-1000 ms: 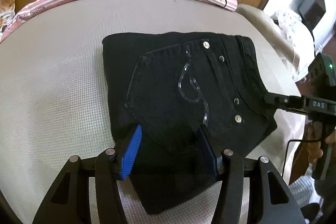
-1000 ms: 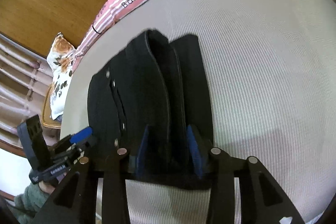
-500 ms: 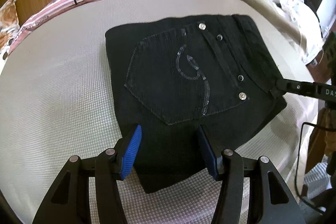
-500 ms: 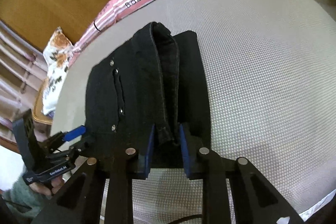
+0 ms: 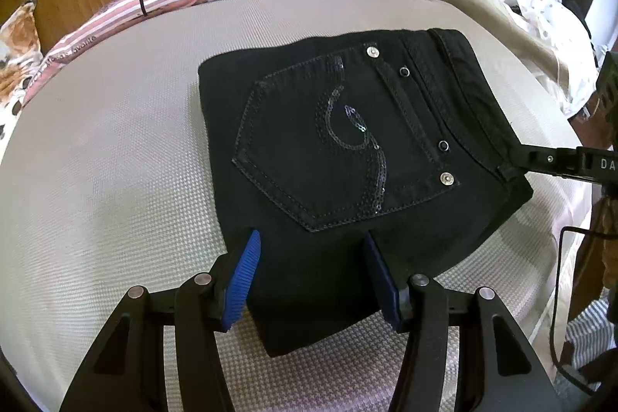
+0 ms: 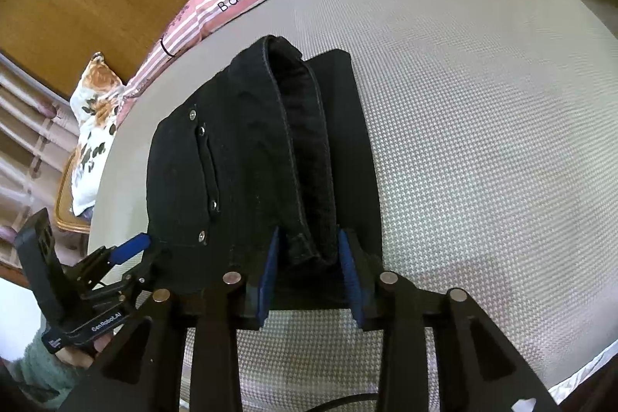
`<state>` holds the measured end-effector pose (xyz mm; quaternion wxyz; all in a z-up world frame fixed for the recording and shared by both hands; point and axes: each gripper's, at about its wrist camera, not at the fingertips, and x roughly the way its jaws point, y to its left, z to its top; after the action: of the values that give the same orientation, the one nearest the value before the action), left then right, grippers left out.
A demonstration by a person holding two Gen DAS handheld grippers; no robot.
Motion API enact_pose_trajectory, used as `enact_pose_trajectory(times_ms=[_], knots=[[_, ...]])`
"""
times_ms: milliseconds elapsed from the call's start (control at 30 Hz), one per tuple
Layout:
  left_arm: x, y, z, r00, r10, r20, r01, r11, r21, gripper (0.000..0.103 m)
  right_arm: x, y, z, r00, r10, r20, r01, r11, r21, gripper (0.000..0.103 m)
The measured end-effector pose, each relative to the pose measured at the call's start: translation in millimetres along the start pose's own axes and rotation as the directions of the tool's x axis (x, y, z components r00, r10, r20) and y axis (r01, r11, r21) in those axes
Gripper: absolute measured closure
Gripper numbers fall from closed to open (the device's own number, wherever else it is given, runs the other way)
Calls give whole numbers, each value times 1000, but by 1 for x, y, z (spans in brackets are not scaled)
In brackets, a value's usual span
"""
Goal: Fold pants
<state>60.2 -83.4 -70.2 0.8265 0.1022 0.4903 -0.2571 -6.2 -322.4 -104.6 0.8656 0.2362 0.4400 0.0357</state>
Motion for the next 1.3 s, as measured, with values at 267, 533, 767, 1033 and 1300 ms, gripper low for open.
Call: enact_pose_trajectory(times_ms=[267,533,767,1033,1300], knots=[[-21,14,8,997,-2,83,5,999,-44,40,-11,1,5,999,-22,27,22,1000,-12,52],[-14,63,14,990,-129,62,140,963,-231,39,-5,-29,20,994,112,9,-112,991,68,43],[9,79,16,965,-263,-1,248,910,-333,39,11,-55,29,976,216,-28,-212,971,108,43],[30,82,16,936,-348,-49,304,871,-386,39,26,-62,38,950,307,-61,-301,949,99,38],[41,92,23,896,-443,-24,393,818,-421,34,43,-65,50,888,450,-95,-439,891,115,34]])
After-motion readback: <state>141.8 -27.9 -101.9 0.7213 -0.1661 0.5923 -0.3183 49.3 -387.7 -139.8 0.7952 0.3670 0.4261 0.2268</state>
